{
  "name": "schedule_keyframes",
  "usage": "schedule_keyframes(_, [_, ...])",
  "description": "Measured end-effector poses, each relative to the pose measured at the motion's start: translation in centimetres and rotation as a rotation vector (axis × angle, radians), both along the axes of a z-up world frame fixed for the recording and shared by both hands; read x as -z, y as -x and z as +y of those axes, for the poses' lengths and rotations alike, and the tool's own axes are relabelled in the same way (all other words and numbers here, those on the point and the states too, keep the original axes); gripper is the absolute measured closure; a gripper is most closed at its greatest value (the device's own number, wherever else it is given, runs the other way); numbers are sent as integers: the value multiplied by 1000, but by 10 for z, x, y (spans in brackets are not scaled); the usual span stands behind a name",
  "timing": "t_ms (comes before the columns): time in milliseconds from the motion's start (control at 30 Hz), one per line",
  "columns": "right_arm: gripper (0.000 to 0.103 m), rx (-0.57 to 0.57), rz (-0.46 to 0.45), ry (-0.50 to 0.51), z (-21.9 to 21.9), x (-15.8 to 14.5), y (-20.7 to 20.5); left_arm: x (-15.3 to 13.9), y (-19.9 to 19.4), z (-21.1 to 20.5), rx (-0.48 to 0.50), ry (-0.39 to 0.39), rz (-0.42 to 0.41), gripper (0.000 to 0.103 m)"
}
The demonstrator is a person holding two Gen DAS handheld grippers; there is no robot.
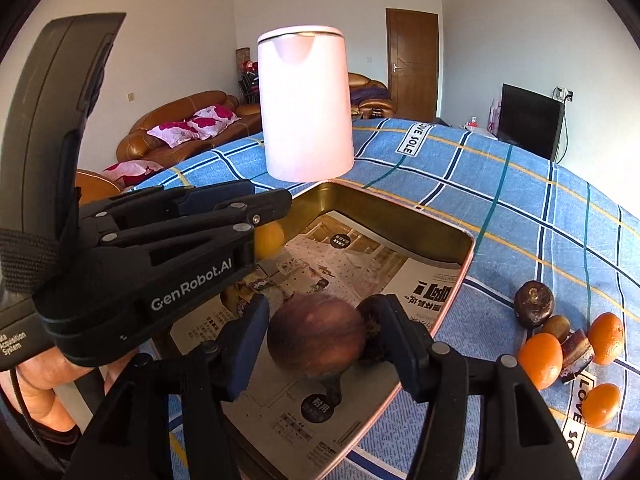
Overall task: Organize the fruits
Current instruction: 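Carry the purple root and yellow fruit into the tin box and open both grippers, then grasp an orange with the right gripper while the left gripper grasps another orange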
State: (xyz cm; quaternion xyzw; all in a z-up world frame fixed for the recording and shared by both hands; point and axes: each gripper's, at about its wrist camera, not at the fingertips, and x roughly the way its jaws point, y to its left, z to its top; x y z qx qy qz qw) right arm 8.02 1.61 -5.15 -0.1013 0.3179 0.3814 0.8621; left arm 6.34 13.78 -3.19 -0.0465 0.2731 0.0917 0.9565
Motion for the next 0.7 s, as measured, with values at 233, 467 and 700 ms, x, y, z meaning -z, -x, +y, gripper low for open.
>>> schedule_keyframes(233, [41, 72, -62, -38, -67, -17, 11, -18, 12, -31, 41, -23, -62, 37])
schedule_keyframes(467, [41, 326, -79, 33, -161, -16, -13, -16, 7, -96, 165, -49, -54, 37])
schedule_keyframes(700, [41, 398, 12, 56, -192, -4, -46, 0, -14, -155, 257, -95, 8, 37])
